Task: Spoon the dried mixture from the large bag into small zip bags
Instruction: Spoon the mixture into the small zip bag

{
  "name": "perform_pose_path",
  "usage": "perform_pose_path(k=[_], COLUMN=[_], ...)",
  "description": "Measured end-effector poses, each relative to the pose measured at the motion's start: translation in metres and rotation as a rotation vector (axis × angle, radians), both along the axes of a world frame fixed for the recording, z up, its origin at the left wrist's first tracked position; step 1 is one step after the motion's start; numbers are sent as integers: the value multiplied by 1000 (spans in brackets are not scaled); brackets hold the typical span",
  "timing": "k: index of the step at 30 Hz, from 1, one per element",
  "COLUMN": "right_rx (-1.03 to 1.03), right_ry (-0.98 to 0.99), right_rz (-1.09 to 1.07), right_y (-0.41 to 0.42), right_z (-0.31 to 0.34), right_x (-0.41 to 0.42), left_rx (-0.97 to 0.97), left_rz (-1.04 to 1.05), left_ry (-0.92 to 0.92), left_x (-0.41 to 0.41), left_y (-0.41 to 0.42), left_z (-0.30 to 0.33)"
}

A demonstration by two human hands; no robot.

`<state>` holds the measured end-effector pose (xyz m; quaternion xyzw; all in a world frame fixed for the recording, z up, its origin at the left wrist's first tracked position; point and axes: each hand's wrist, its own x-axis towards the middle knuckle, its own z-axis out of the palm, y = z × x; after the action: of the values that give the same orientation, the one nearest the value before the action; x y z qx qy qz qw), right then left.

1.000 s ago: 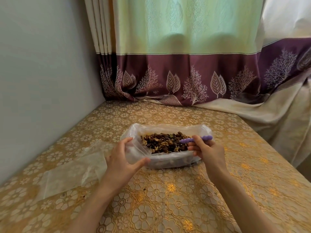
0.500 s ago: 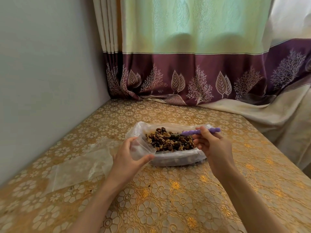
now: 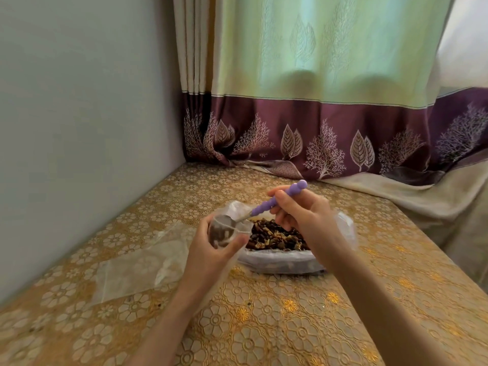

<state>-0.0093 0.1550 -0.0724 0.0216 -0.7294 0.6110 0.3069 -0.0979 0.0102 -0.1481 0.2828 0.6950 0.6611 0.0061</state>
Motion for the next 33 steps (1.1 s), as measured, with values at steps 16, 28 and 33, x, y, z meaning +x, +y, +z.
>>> perform_pose_path(k=[16,28,33], right_rx=[-146,204,142], right_ry=[88,-69,-109], right_rz=[-419,-562,-557], right_y=[44,62,61], right_z=[-19,-56,-65], right_x=[16,15,6], left_rx=[19,-28,-36], left_rz=[208,195,196], left_ry=[175,298,302], left_x=[-1,-3,-2], left_y=[1,2,2], left_z=[2,-6,-7])
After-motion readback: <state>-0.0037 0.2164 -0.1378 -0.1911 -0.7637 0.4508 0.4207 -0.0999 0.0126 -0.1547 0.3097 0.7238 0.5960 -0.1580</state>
